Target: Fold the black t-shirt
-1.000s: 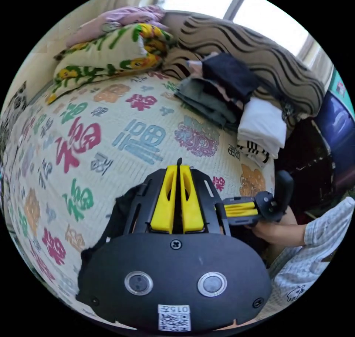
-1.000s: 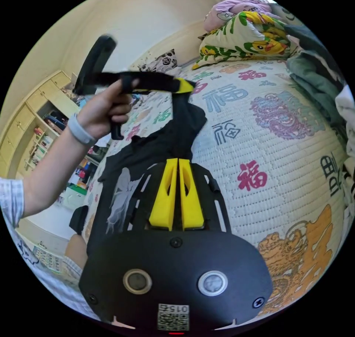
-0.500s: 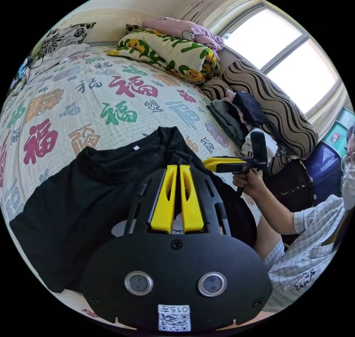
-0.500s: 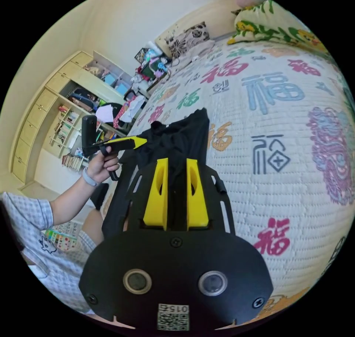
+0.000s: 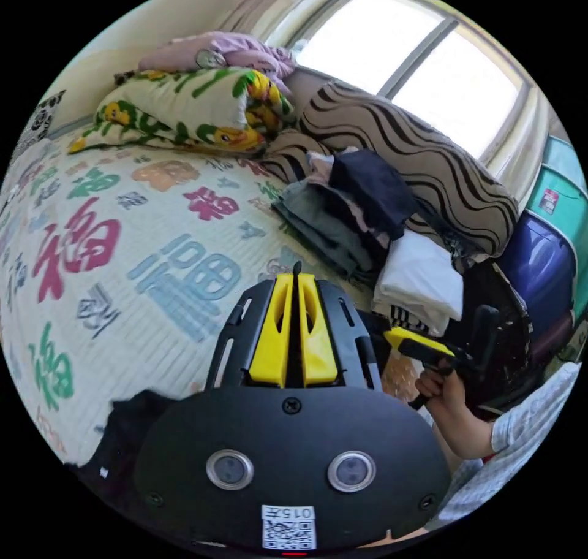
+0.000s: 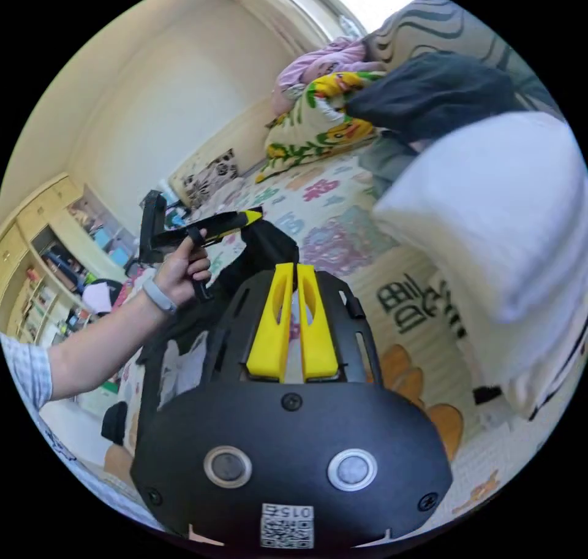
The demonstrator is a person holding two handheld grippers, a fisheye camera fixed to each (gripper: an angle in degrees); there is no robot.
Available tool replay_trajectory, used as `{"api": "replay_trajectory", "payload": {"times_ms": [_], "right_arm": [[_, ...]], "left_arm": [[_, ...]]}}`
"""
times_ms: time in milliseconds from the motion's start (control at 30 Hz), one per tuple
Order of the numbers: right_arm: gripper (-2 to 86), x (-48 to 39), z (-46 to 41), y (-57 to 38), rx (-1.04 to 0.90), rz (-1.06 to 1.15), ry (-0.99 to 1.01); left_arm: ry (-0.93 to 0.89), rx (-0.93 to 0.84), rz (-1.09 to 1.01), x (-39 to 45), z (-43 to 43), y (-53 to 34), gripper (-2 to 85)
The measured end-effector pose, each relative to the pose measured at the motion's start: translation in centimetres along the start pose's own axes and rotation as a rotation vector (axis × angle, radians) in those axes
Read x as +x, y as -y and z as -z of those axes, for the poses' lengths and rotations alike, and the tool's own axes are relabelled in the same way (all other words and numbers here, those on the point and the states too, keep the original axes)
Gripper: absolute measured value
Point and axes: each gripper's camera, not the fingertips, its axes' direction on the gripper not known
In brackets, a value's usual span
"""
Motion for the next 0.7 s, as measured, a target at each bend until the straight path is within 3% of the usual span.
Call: {"api": "replay_trajectory", "payload": {"times_ms": [167,333,433,533,600,700], "right_arm": [[0.1,3.1,-0.7,-3.1,-0.071,-0.089,-0.099],[0.2,3.6,-0.6,-4.4,-0.126,-0.072,-0.151],[0.2,3.7,1.0,-4.6,-0.106,-0.113,-0.239],[0.9,2.7,2.7,-4.8,-0.144,-0.064,-0.216],[1.6,1.5,3.6,-5.3,-0.197,-0.02,-0.157],[3.7,-1.8,4.5,-7.0,-0.325,0.07,-0.093]], "left_arm": [[0.109,-0.162,-0.029,3.6,-6.5,0.6,4.6],[0.107,-0.124,-0.135,7.4,-2.0,-0.2,8.2],[0.043,-0.047,-0.149,9.5,5.0,-3.4,8.0],[0.228,-0.096,-0.224,13.1,12.2,-9.6,7.3],[0.461,-0.208,-0.254,15.9,17.1,-16.2,6.1],[0.651,-0.387,-0.161,17.9,22.4,-25.2,5.8]]}}
